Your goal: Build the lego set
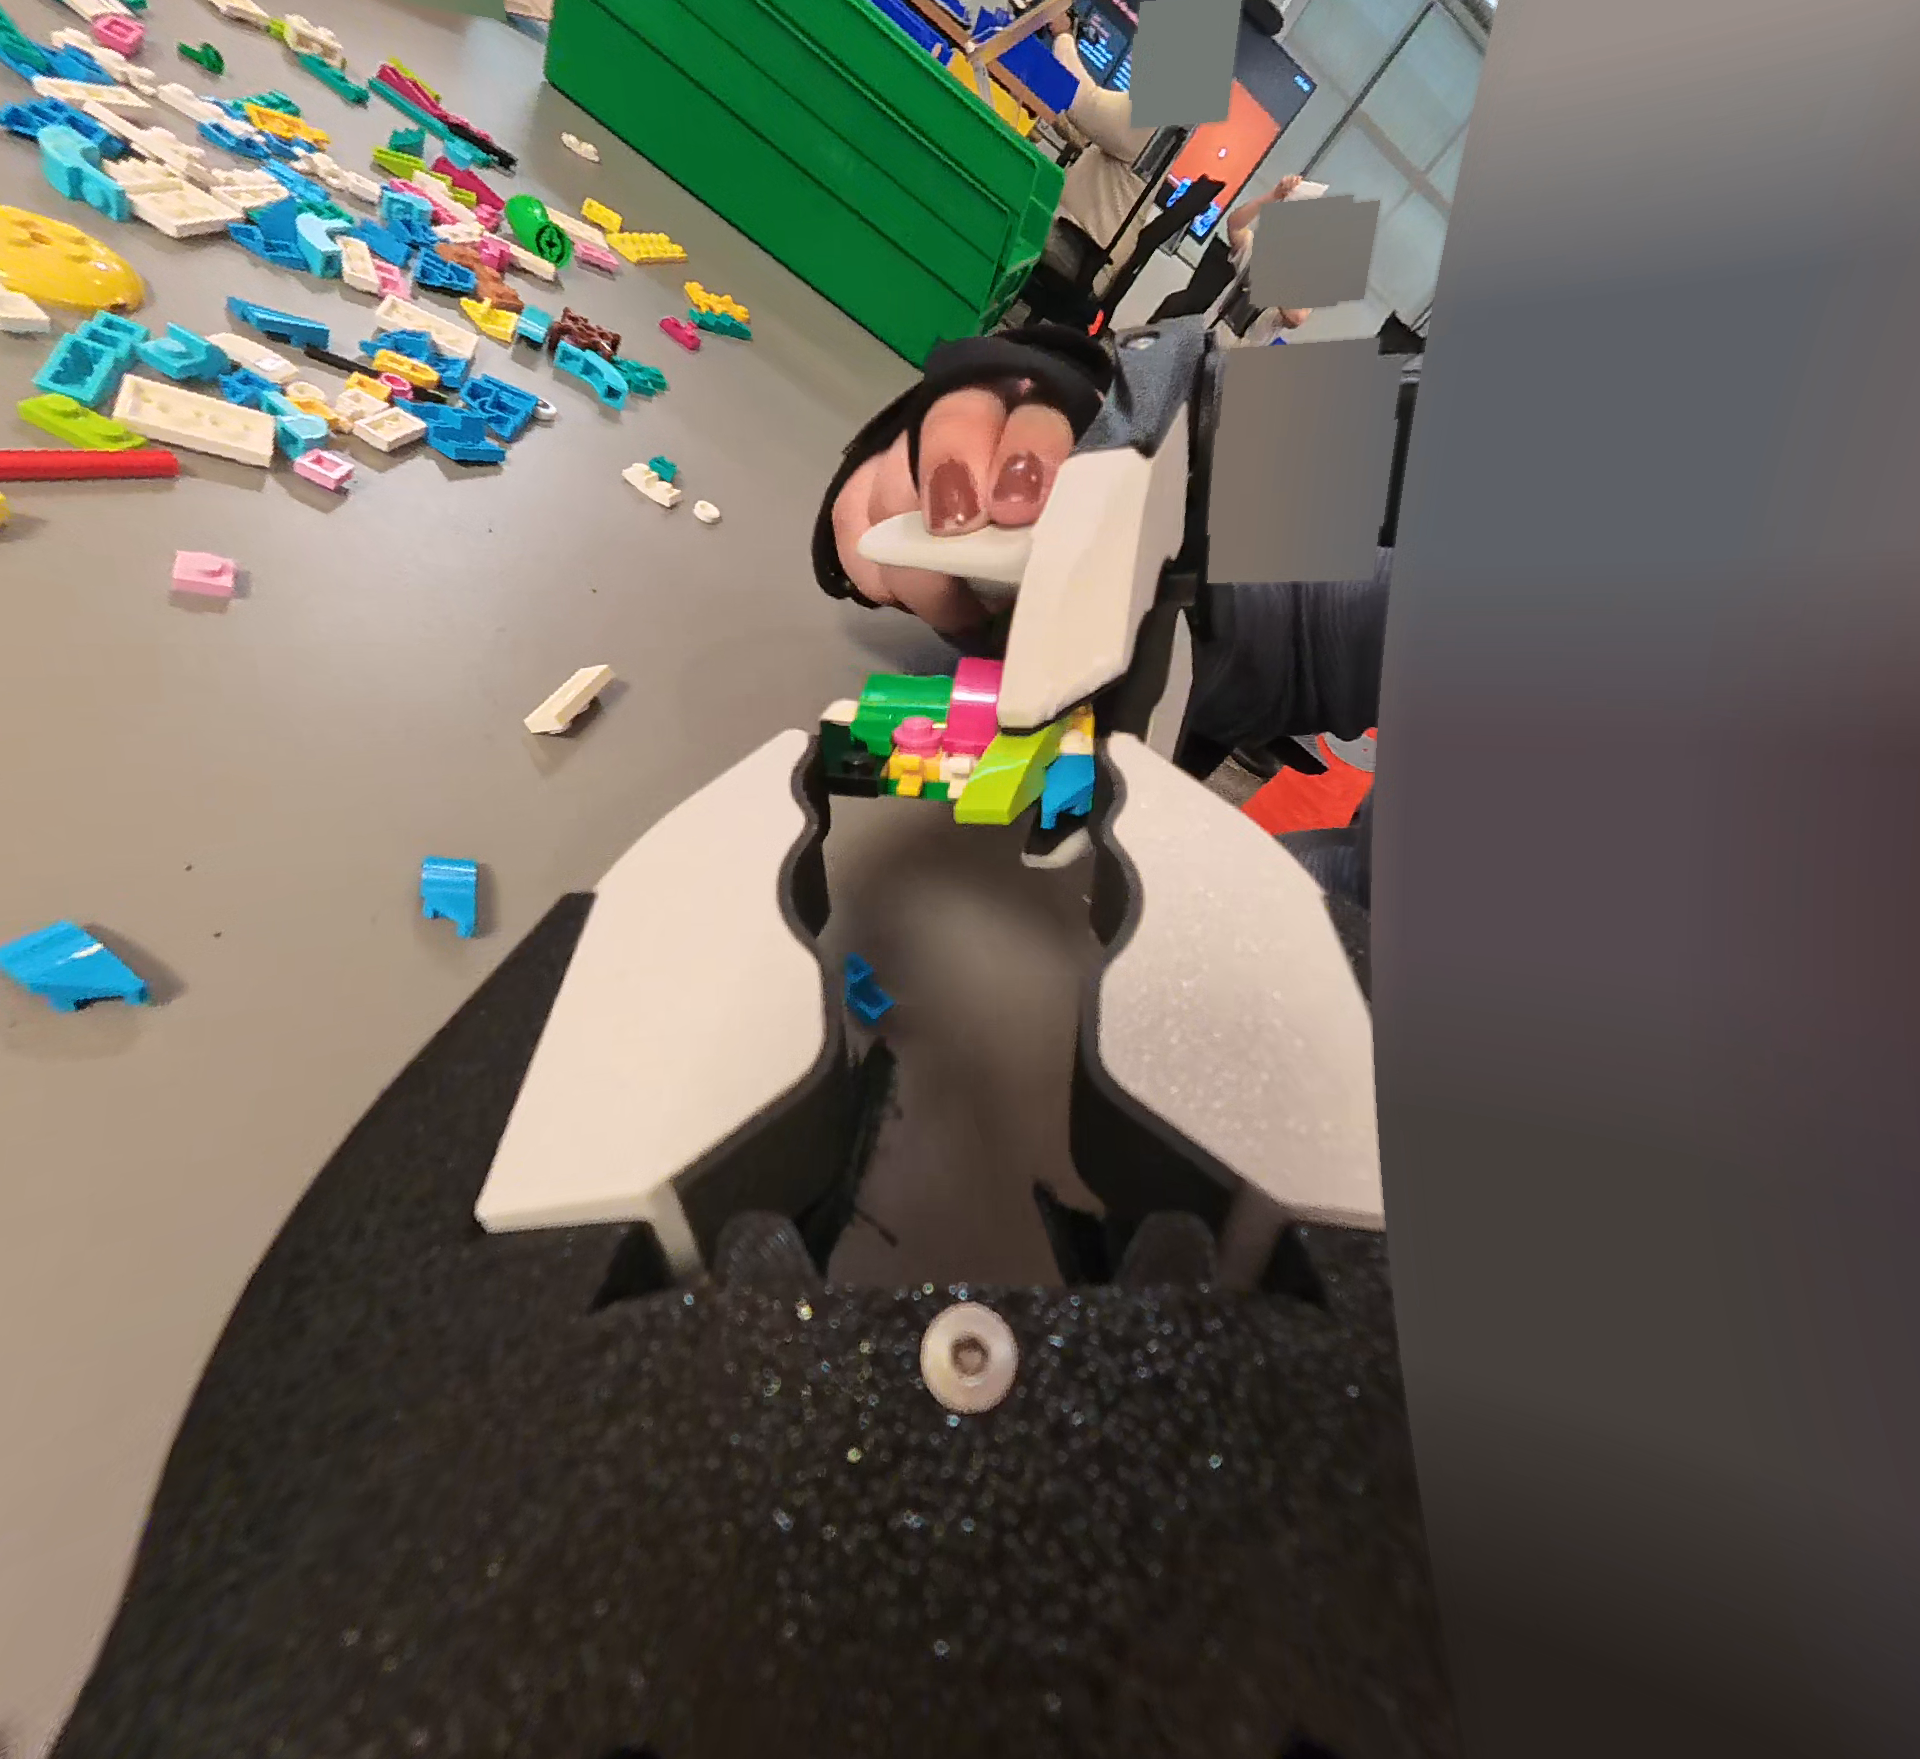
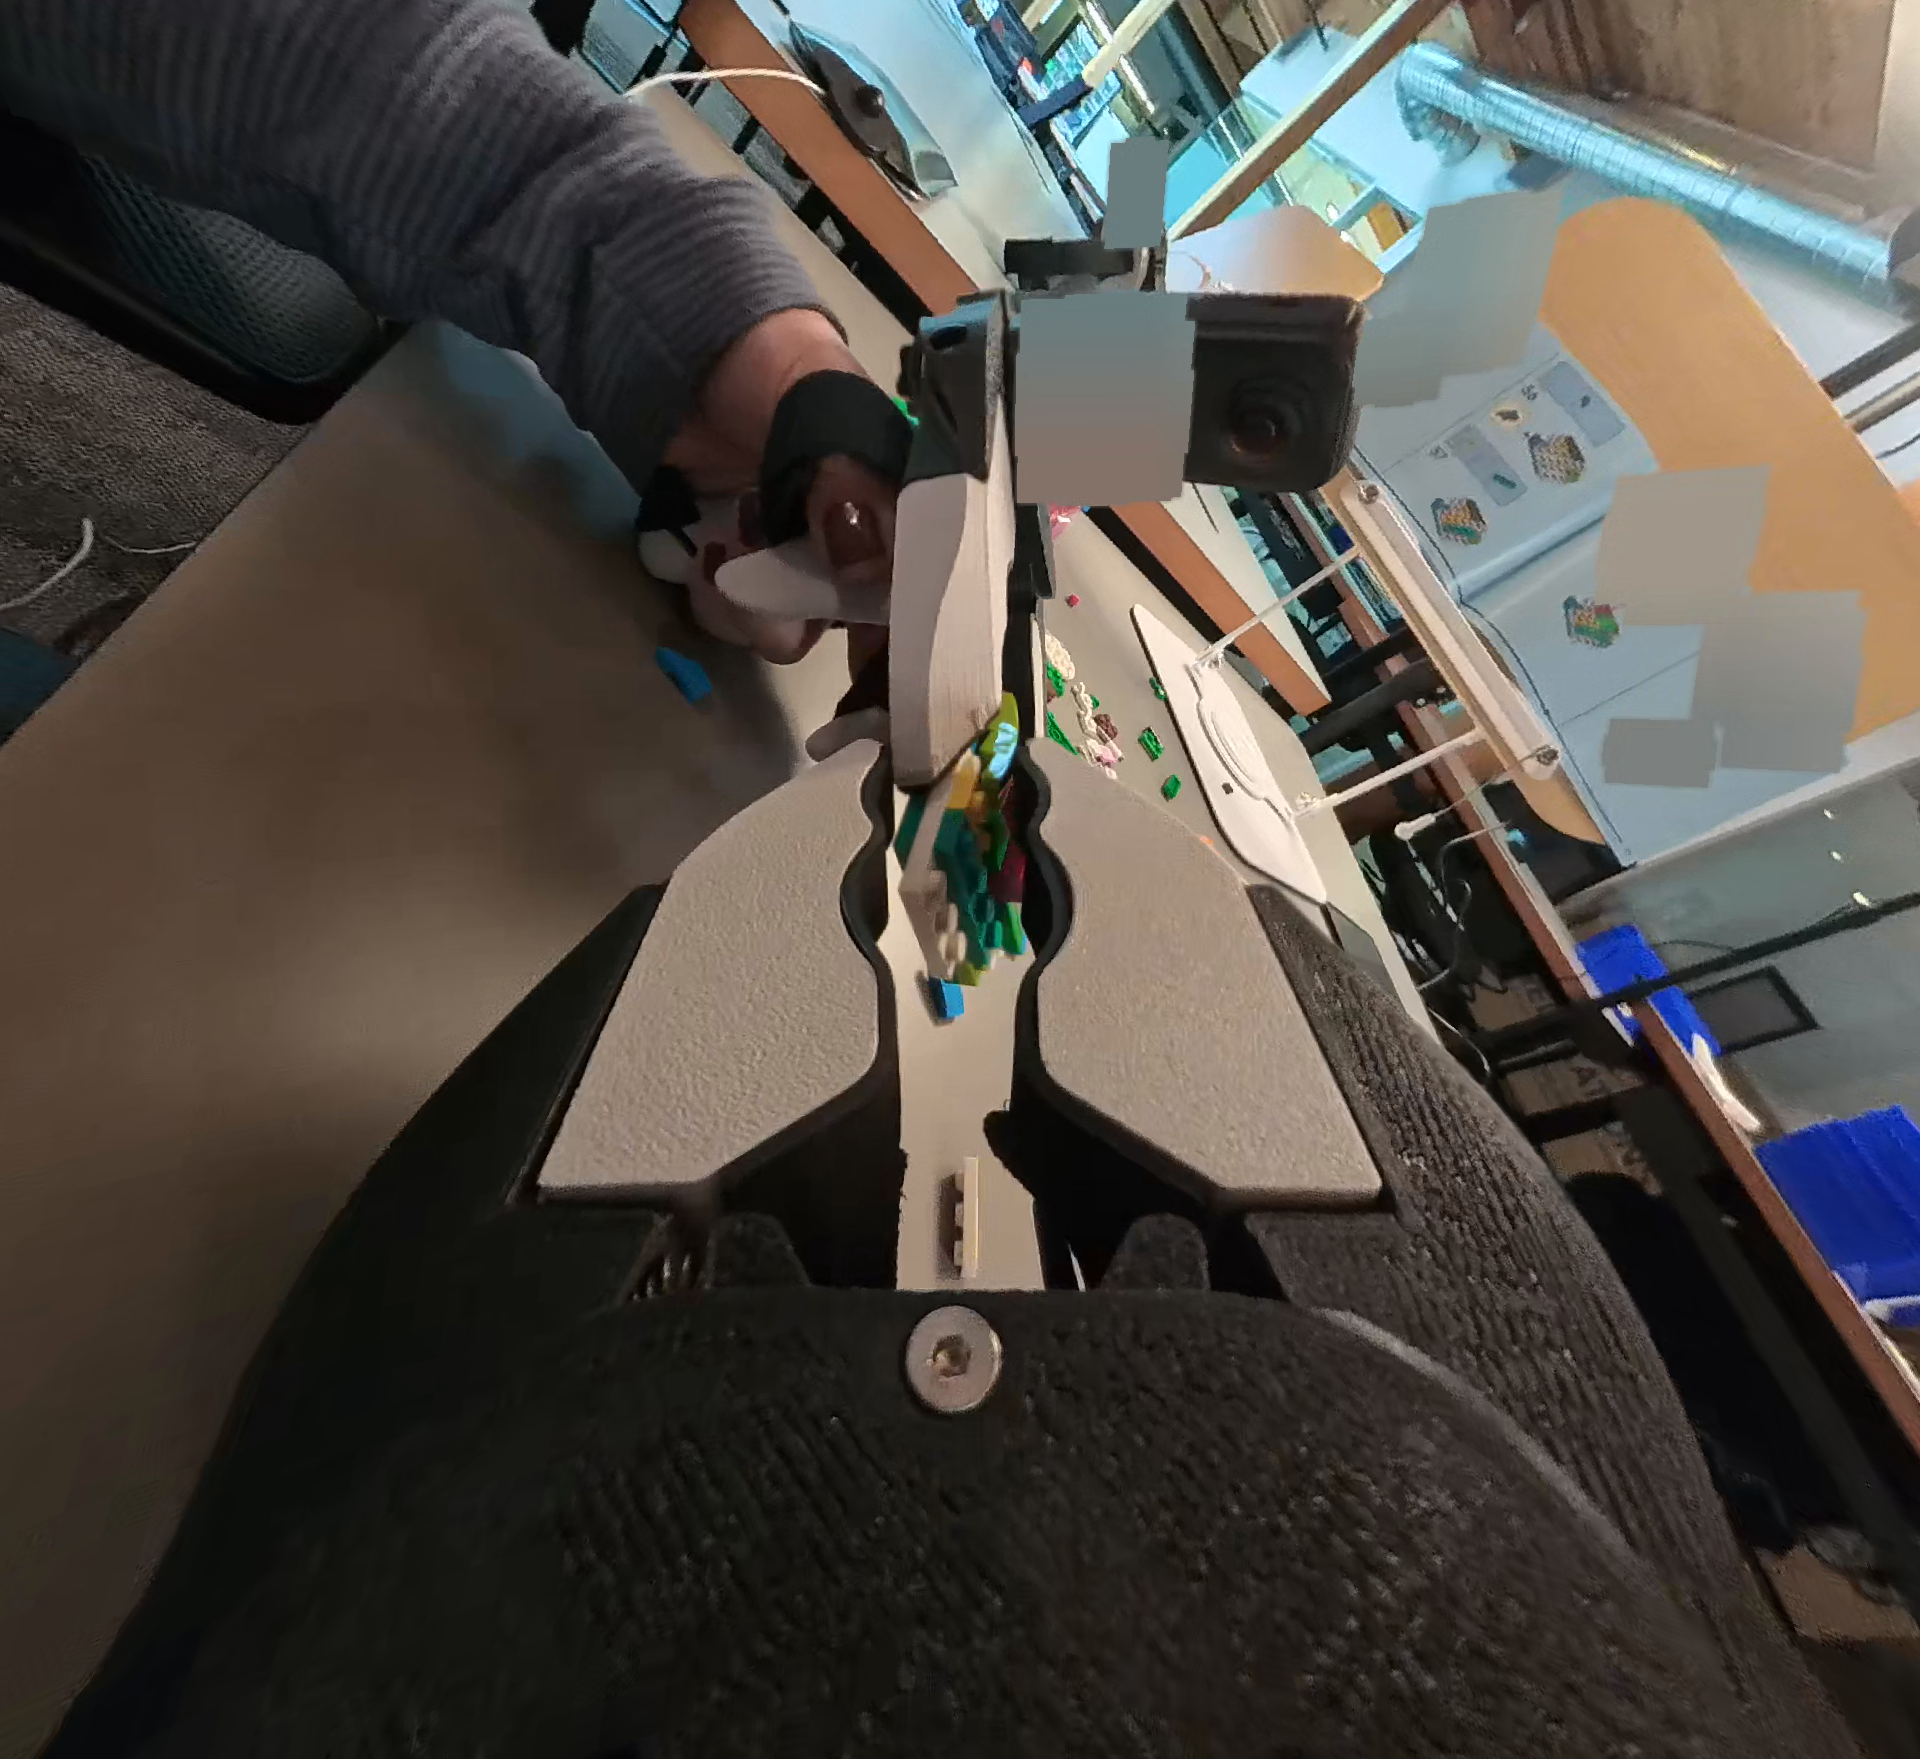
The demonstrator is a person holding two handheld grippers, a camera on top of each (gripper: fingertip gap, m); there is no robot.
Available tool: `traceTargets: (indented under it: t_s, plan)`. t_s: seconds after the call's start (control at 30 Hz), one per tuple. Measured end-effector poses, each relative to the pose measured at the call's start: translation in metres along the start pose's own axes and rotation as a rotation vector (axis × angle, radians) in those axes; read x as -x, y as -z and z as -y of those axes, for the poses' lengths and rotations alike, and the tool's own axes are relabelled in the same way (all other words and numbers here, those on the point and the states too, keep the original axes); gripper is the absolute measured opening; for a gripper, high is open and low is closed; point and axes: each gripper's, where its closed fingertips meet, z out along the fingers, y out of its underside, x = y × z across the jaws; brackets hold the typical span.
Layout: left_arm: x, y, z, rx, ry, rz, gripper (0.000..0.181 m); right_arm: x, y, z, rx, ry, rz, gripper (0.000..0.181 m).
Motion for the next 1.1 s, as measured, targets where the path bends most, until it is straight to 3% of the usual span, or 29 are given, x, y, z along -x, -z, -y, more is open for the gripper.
traceTargets:
  t_s: [0.43, 0.67, 0.77, 0.87, 1.0, 1.1]
  plan:
    - [-0.02, -0.002, -0.004, 0.019, 0.025, -0.142, 0.048, 0.006, 0.007, 0.013, -0.083, 0.044, 0.074, 0.014]
    - [-0.02, -0.003, -0.003, 0.009, 0.009, -0.129, 0.049, 0.005, 0.009, 0.012, -0.082, 0.043, 0.055, 0.013]
    - [-0.019, 0.002, 0.012, -0.067, -0.142, -0.057, 0.053, 0.0, 0.012, 0.009, -0.094, -0.037, 0.048, 0.012]
    - [-0.012, 0.01, 0.02, -0.086, -0.372, 0.118, 0.055, -0.008, 0.016, 0.006, -0.105, -0.094, 0.018, 0.012]
    - [-0.008, 0.013, 0.025, -0.082, -0.706, 0.322, 0.041, -0.015, 0.02, 0.002, -0.125, -0.154, 0.0, 0.012]
    - [-0.004, 0.012, 0.025, -0.041, -0.839, 0.417, 0.033, -0.016, 0.023, 0.0, -0.133, -0.17, -0.001, 0.012]
